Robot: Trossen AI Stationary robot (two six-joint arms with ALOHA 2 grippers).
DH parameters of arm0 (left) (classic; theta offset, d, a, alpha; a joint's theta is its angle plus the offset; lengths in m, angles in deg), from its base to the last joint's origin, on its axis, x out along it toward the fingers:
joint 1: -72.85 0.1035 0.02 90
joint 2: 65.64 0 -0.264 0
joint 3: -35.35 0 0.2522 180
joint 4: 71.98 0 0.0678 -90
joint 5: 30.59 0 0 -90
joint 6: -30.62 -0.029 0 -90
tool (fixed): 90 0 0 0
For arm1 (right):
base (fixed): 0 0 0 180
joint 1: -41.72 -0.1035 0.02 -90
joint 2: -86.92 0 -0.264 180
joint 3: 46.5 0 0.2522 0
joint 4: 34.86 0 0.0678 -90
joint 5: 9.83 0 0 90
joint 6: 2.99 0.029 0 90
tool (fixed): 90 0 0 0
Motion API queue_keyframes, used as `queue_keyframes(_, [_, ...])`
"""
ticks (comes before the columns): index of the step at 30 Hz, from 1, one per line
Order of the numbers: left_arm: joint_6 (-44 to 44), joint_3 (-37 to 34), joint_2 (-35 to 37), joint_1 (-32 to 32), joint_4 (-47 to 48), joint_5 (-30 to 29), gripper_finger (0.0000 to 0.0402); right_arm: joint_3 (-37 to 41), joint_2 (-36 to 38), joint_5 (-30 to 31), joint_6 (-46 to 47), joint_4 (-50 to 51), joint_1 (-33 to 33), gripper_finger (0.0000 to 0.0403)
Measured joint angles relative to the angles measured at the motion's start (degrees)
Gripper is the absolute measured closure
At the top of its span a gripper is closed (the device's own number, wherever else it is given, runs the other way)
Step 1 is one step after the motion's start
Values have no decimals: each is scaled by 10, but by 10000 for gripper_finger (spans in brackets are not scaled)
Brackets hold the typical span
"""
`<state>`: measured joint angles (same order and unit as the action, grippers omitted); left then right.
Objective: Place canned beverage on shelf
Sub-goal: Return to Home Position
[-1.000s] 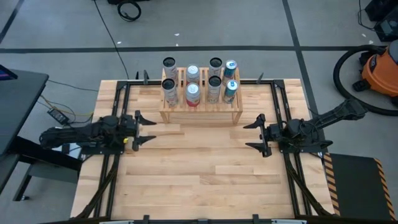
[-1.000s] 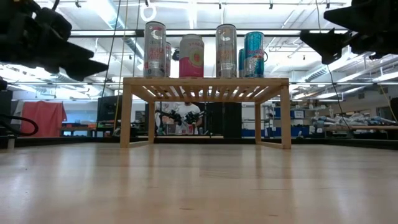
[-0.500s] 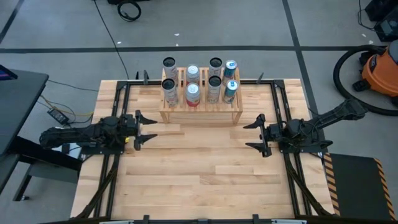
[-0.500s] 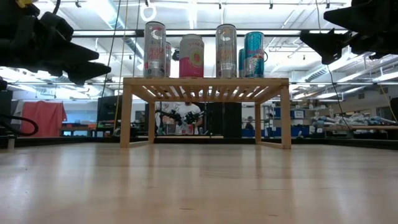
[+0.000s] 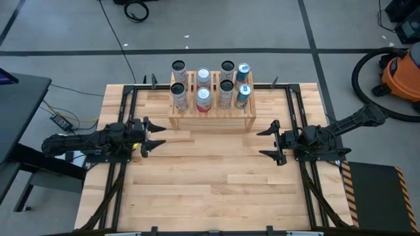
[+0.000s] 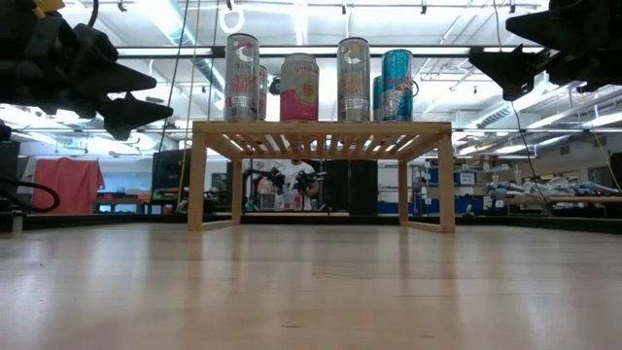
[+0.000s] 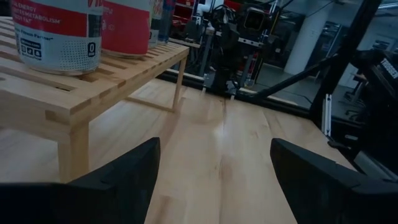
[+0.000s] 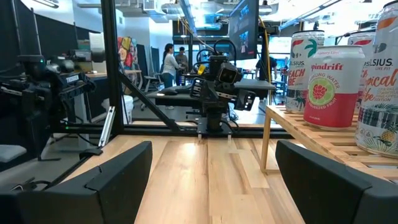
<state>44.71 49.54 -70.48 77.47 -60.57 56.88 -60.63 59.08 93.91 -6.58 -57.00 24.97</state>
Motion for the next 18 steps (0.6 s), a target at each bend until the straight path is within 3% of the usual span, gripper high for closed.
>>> queue_keyframes(18, [-2,0,0,0,-3,2,95,0,117,0,0,0,0,50])
